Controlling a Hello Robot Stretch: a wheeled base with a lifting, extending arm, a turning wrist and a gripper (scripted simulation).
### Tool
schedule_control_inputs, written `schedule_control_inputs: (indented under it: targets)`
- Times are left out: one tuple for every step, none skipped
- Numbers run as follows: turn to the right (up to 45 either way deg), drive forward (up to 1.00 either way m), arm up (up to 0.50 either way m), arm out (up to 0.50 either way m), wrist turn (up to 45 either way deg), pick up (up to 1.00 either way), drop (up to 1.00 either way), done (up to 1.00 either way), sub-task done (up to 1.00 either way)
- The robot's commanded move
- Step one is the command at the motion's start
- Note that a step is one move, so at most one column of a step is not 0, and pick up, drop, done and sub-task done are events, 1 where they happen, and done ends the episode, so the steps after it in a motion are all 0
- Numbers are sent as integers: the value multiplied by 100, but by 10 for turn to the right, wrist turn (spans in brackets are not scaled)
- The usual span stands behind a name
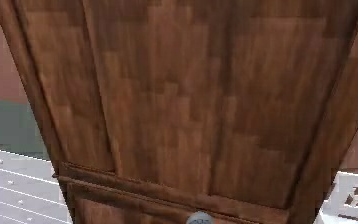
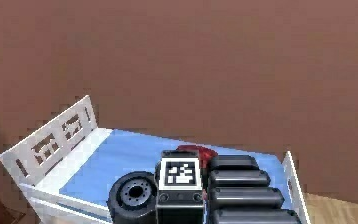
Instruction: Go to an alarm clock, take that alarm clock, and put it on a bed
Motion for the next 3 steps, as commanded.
schedule_control_inputs:
  targets:
    - [450, 0, 0, 0, 0, 0, 0, 0, 0]
    - [450, 0, 0, 0, 0, 0, 0, 0, 0]
    - [240, 0, 0, 0, 0, 0, 0, 0, 0]
